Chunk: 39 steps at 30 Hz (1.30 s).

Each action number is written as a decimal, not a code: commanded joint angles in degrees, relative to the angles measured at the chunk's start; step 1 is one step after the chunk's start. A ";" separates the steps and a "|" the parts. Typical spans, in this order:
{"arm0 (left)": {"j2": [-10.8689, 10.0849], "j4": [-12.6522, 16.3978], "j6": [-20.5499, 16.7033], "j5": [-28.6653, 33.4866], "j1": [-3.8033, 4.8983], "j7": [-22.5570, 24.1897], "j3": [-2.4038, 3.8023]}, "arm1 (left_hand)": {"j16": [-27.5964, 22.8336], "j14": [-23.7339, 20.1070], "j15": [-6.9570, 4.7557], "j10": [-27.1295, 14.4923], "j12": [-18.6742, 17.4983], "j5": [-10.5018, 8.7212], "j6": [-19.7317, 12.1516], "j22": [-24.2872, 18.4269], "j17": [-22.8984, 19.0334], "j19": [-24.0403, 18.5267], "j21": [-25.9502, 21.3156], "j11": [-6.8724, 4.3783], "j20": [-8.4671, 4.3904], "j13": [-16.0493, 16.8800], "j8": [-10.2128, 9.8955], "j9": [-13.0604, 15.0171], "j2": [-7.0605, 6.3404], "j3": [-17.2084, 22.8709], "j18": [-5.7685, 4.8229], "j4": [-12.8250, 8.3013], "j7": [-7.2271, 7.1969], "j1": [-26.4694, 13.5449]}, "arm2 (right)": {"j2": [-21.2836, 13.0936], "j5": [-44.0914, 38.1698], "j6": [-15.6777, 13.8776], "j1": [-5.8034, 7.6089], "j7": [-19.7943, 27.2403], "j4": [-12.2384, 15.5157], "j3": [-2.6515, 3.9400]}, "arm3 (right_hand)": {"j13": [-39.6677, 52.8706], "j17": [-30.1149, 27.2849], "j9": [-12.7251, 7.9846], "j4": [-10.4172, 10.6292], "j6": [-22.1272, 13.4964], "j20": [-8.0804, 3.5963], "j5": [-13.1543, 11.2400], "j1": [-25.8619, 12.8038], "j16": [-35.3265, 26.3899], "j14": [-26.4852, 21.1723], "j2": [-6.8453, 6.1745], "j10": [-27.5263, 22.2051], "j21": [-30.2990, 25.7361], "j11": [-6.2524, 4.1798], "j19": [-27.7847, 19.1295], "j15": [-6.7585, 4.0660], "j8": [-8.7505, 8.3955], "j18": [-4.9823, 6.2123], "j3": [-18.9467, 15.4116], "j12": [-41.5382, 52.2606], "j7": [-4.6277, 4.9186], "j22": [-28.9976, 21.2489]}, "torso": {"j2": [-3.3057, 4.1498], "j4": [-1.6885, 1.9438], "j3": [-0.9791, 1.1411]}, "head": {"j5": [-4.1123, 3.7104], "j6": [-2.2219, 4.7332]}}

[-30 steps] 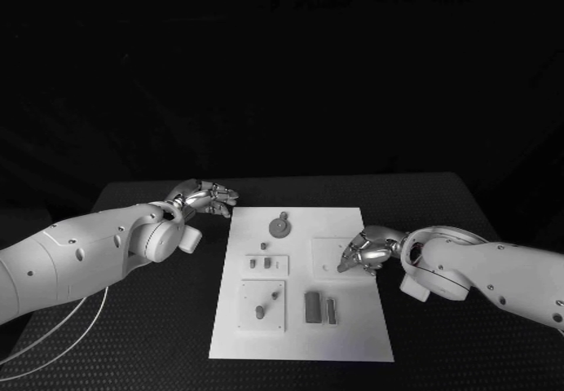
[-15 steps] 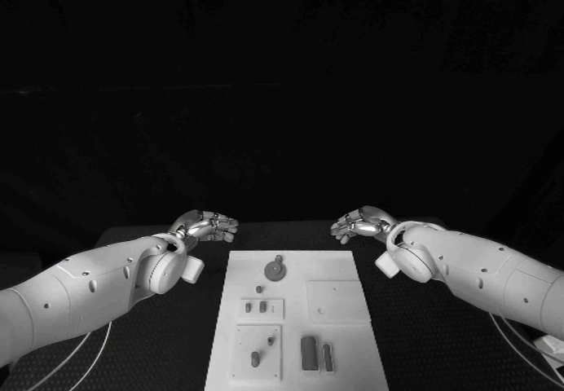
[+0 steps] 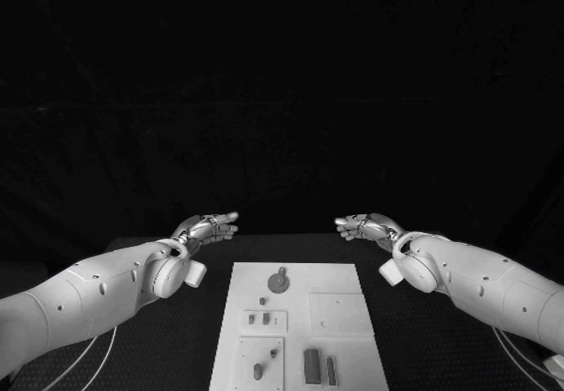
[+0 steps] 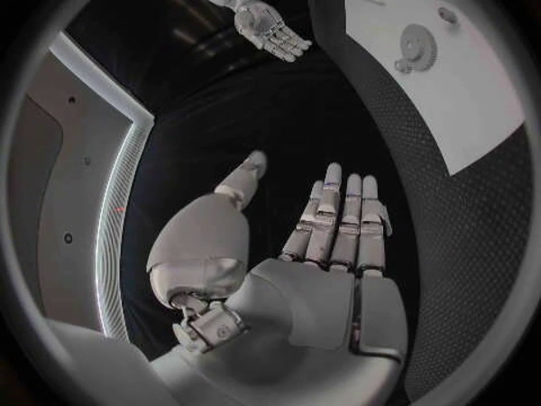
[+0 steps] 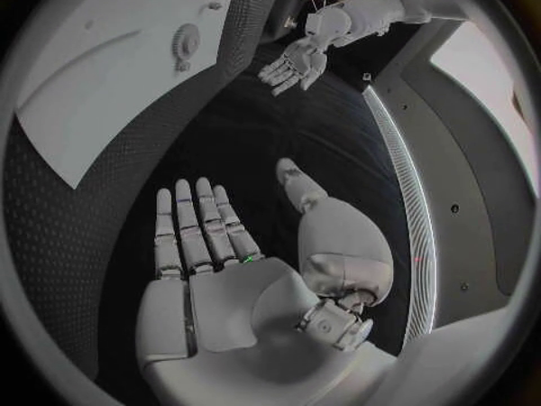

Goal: Assemble the parts on the task board

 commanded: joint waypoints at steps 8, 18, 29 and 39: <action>-1.84 8.54 -8.88 2.61 -2.17 3.63 1.77 | -16.93 -28.25 -4.37 -47.54 -2.35 -2.36 -28.71 -32.39 -14.39 -28.52 -2.27 -4.50 -1.02 -8.65 -10.06 -17.06 1.74 -18.76 -0.88 9.33 -5.75 -39.25 | -2.81 6.01 -8.57 -1.37 3.11 8.71 0.46 | -11.28 -15.76 -20.67 9.81 -27.18 -7.41 -1.79 -34.17 -15.48 -26.41 1.03 -33.13 -10.26 -5.32 -16.39 -5.84 -6.45 -4.71 -21.70 -6.47 -6.32 -52.95 | -3.94 1.04 -0.06 | -0.78 -1.91; -5.69 25.77 -26.47 7.79 -6.66 10.63 5.24 | -16.93 -28.25 -4.37 -47.54 -2.35 -2.36 -28.71 -32.39 -14.39 -28.52 -2.27 -4.50 -1.02 -8.65 -10.06 -17.06 1.74 -18.76 -0.88 9.33 -5.75 -39.25 | -8.79 18.52 -26.38 -4.27 9.51 27.10 1.39 | -11.28 -15.76 -20.67 9.81 -27.18 -7.41 -1.79 -34.17 -15.48 -26.41 1.03 -33.13 -10.26 -5.32 -16.39 -5.84 -6.45 -4.71 -21.70 -6.47 -6.32 -52.95 | -5.28 1.40 -0.07 | -1.03 -2.54; -7.52 33.94 -34.82 10.24 -8.79 13.95 6.88 | -16.93 -28.25 -4.37 -47.54 -2.35 -2.36 -28.71 -32.39 -14.39 -28.52 -2.27 -4.50 -1.02 -8.65 -10.06 -17.06 1.74 -18.76 -0.88 9.33 -5.75 -39.25 | -13.65 28.71 -40.86 -6.62 14.71 42.06 2.15 | -11.28 -15.76 -20.67 9.81 -27.18 -7.41 -1.79 -34.17 -15.48 -26.41 1.03 -33.13 -10.26 -5.32 -16.39 -5.84 -6.45 -4.71 -21.70 -6.47 -6.32 -52.95 | -5.28 1.40 -0.07 | -1.03 -2.54; -7.52 33.94 -34.82 10.24 -8.79 13.95 6.88 | -16.93 -28.25 -4.37 -47.54 -2.35 -2.36 -28.71 -32.39 -14.39 -28.52 -2.27 -4.50 -1.02 -8.65 -10.06 -17.06 1.74 -18.76 -0.88 9.33 -5.75 -39.25 | -14.10 29.64 -42.19 -6.84 15.19 43.44 2.22 | -11.28 -15.76 -20.67 9.81 -27.18 -7.41 -1.79 -34.17 -15.48 -26.41 1.03 -33.13 -10.26 -5.32 -16.39 -5.84 -6.45 -4.71 -21.70 -6.47 -6.32 -52.95 | -5.28 1.40 -0.07 | -1.03 -2.54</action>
